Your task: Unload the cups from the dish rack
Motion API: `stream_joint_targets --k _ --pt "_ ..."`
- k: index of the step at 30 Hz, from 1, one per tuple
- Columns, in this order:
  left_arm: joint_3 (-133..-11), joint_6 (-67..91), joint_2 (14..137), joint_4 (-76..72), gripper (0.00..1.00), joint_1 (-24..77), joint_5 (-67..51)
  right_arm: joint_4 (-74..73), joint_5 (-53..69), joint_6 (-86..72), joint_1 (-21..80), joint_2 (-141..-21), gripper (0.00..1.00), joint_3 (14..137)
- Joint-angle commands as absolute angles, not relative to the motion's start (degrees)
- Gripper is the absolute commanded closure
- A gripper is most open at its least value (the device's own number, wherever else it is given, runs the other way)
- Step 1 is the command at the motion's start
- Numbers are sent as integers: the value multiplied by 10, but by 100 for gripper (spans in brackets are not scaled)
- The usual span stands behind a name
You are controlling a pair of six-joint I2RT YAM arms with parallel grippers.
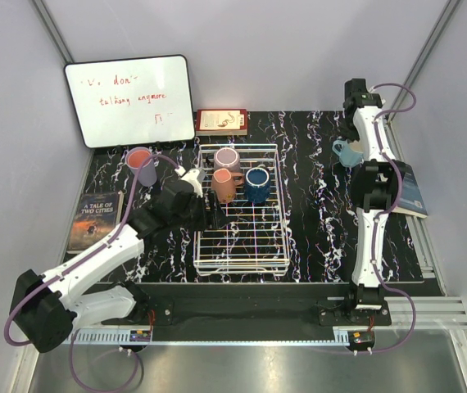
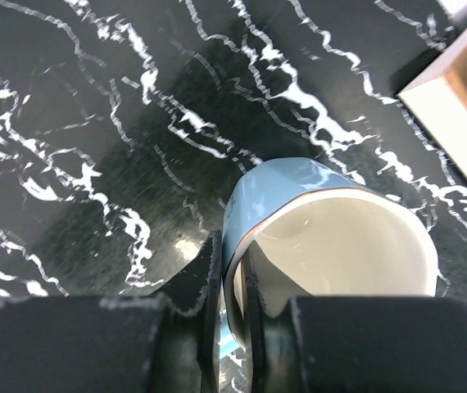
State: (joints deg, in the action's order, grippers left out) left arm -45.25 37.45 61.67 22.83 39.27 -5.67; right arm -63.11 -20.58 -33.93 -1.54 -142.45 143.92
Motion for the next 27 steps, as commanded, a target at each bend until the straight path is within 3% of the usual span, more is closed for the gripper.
stream_joint_targets --k 1,18,22,24,25,27 --pt "-456 380 614 210 30 392 -53 -622 -253 -330 -25 -1415 100 1473" --pt "-451 380 612 207 30 392 -54 -623 -243 -327 -33 -1436 100 1451" --pt "-449 378 611 204 30 393 -58 -621 -233 -330 -33 -1426 67 1456" --pt "-447 377 610 205 30 393 -60 -620 -226 -335 -33 -1417 59 1461" --pt "-446 377 608 205 30 392 -59 -619 -224 -336 -33 -1412 49 1462" --pt "-444 377 606 204 30 392 -58 -614 -215 -340 -33 -1400 43 1466"
